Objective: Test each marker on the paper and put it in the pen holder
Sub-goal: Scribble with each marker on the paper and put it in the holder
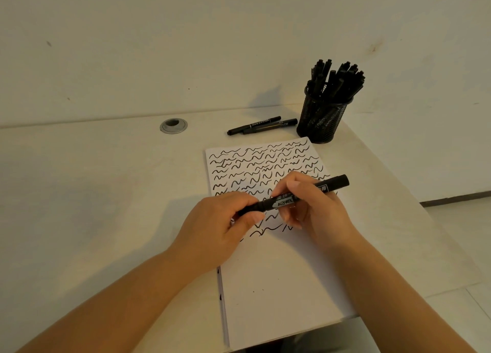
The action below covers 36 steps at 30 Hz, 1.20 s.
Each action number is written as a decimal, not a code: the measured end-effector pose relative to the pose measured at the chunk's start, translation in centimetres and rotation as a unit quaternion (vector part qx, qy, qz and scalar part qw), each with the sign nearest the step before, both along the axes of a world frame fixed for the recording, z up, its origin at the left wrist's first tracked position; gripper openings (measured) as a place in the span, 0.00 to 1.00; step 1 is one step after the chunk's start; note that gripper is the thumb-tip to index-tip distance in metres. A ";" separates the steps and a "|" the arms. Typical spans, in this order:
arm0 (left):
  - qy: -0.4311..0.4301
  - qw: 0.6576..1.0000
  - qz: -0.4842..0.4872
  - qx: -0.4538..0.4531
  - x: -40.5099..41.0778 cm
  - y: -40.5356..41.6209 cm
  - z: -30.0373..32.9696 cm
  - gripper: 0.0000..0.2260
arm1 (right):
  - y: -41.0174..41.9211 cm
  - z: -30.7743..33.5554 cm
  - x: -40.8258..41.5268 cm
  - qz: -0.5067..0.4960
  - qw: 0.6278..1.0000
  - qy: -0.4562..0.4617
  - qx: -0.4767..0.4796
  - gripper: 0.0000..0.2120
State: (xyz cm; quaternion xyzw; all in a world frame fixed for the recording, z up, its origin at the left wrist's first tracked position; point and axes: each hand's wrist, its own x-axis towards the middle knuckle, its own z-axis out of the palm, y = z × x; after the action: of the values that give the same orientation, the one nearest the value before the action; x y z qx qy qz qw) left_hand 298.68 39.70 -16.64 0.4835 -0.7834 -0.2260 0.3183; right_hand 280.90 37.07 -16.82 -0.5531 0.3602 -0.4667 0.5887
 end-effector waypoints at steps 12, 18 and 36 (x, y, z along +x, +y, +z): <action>-0.026 0.999 -0.003 -0.030 -1.6 1.0 0.3 0.08 | 0.7 0.3 1.2 -0.089 0.994 -0.034 -0.062 0.14; 0.129 0.982 -0.048 0.131 -1.4 0.6 0.9 0.11 | 0.3 0.2 1.6 -0.085 0.993 -0.049 -0.061 0.15; 0.316 0.814 -0.182 0.451 -1.1 0.2 1.2 0.13 | 1.2 0.3 2.0 -0.052 0.984 -0.067 -0.158 0.15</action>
State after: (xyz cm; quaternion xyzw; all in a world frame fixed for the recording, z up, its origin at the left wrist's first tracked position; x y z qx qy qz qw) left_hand 297.59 39.92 -15.42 0.3233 -0.5236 -0.7484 0.2473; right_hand 282.87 38.31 -16.52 -0.5870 0.2698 -0.5838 0.4917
